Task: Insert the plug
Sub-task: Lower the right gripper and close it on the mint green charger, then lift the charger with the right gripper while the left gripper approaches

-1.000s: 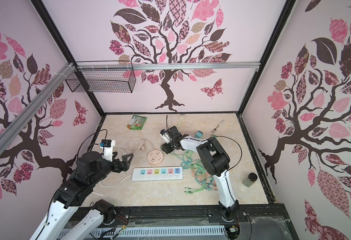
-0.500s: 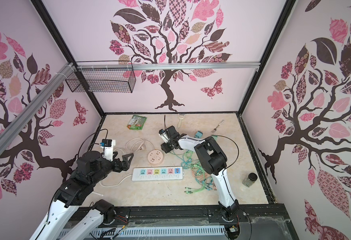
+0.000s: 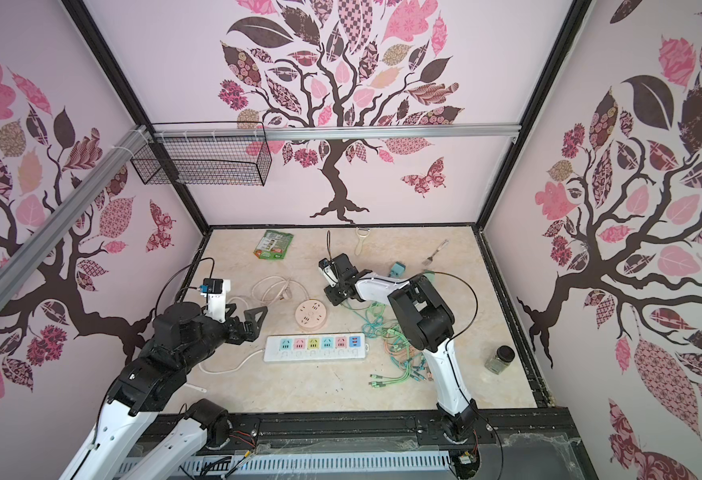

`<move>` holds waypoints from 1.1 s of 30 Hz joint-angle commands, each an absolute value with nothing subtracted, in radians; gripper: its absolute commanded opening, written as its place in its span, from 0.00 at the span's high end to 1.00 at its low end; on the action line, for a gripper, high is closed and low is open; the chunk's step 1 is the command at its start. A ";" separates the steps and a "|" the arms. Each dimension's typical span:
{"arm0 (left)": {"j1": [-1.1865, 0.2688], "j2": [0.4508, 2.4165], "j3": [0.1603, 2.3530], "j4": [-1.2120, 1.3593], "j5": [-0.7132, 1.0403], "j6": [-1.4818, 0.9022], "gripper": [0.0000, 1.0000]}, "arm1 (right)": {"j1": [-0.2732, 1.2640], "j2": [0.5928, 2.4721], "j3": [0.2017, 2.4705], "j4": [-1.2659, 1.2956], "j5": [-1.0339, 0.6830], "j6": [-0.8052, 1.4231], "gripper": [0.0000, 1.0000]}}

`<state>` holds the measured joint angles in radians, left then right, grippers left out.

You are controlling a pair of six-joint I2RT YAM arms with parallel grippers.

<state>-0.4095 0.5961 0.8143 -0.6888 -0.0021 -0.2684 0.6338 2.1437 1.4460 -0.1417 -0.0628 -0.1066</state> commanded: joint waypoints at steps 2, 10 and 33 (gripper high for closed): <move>-0.410 0.594 0.813 -0.677 0.000 -0.300 0.02 | 0.632 1.985 1.362 -0.131 -0.068 -0.110 0.73; -0.411 0.628 0.830 -0.673 0.038 -0.331 0.02 | 0.631 1.760 1.254 -0.094 -0.099 -0.120 0.74; -0.411 0.758 0.827 -0.516 0.324 -0.461 0.05 | 0.634 1.243 0.965 0.024 -0.265 -0.109 0.77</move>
